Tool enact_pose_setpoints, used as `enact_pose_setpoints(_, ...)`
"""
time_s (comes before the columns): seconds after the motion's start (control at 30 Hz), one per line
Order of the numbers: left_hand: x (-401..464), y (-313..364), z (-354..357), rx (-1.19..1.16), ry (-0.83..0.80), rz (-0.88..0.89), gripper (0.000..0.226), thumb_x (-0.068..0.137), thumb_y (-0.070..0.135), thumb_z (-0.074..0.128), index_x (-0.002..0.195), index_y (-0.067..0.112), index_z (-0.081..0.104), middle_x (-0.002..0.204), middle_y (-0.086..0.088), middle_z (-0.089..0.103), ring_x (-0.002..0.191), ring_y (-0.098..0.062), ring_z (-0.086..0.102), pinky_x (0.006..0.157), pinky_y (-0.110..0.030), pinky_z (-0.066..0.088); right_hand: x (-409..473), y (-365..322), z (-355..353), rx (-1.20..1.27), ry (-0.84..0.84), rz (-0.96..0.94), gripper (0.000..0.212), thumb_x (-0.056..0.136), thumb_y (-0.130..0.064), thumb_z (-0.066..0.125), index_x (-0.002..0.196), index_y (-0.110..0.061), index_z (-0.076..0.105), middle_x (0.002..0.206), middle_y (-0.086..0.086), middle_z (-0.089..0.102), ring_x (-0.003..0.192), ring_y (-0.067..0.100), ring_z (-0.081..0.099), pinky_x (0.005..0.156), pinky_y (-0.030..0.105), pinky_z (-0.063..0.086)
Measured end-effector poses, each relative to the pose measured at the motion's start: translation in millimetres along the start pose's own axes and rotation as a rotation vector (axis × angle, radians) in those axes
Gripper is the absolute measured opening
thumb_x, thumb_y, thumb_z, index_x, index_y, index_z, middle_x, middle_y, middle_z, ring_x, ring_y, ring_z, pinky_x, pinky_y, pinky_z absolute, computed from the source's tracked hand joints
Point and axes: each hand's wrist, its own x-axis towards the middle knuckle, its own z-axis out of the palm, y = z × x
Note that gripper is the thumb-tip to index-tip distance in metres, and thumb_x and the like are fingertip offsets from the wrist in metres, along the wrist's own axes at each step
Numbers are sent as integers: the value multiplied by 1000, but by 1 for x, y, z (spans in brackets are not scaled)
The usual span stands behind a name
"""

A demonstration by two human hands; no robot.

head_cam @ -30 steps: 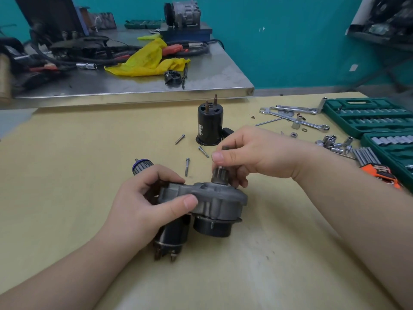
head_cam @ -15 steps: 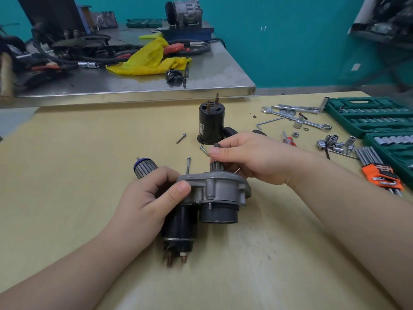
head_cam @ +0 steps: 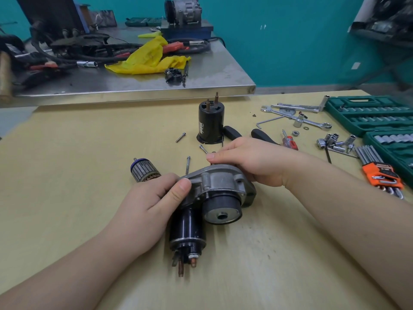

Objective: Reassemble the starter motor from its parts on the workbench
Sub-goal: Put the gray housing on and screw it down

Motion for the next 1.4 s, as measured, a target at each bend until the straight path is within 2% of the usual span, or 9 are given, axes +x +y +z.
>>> enact_pose_setpoints(0.3,-2,7,-5,-6,86,41,38,96,65,49,94,34,73,72,10,66,66,-5,58,59,-15,42,-1,-2,2,-59,57,-31,43,93,-53,74,89,-10,78,91,13,70,84,26,65,85,44,50)
enact_pose_setpoints(0.57,23,-13,-74,110,382,64,19,94,33,58,100,40,75,103,17,79,69,-6,62,59,-16,49,-1,-4,-3,-225,149,-81,40,94,-60,70,80,-25,80,69,1,72,57,10,66,50,21,52)
enact_pose_setpoints(0.63,27,-25,-84,262,306,121,45,87,4,56,101,42,75,108,16,76,82,1,60,71,-5,44,-1,-3,-3,-228,153,-94,39,95,-60,70,78,-27,81,68,0,71,56,10,64,50,21,52)
enact_pose_setpoints(0.7,30,-33,-89,427,158,247,64,74,-11,47,112,33,74,122,11,72,113,-10,58,98,-7,38,-1,-3,-2,-224,153,-97,39,95,-60,69,76,-28,80,66,-1,69,56,10,63,50,22,51)
enact_pose_setpoints(0.87,32,-42,-91,567,-227,264,82,63,-2,47,136,31,69,151,12,57,145,-24,39,120,-31,26,-1,-5,-4,-224,158,-93,39,94,-62,69,74,-31,80,64,-4,70,54,8,63,50,19,50)
enact_pose_setpoints(1.0,33,-48,-89,563,-289,250,75,70,3,59,137,35,68,146,17,59,144,-19,40,120,-37,31,-2,-4,-3,-220,155,-96,37,94,-61,69,76,-30,80,67,-3,70,57,9,64,52,21,51)
enact_pose_setpoints(1.13,37,-53,-89,558,-221,279,72,69,-16,77,126,27,74,131,17,67,132,-17,48,116,-15,30,-1,-5,-3,-213,157,-95,37,94,-60,70,77,-29,80,67,-3,70,56,9,63,51,20,51)
enact_pose_setpoints(1.2,37,-52,-87,576,-203,311,70,66,-16,80,123,25,75,126,16,68,127,-19,51,112,-26,38,-1,-4,-4,-210,157,-97,37,95,-59,70,78,-28,80,67,-3,70,56,9,62,50,19,50)
enact_pose_setpoints(1.4,35,-47,-87,570,-149,299,47,68,23,76,110,35,62,108,23,61,109,-15,52,93,-32,45,0,-3,-4,-203,148,-95,35,94,-59,70,78,-29,80,68,-3,70,58,10,64,52,20,51)
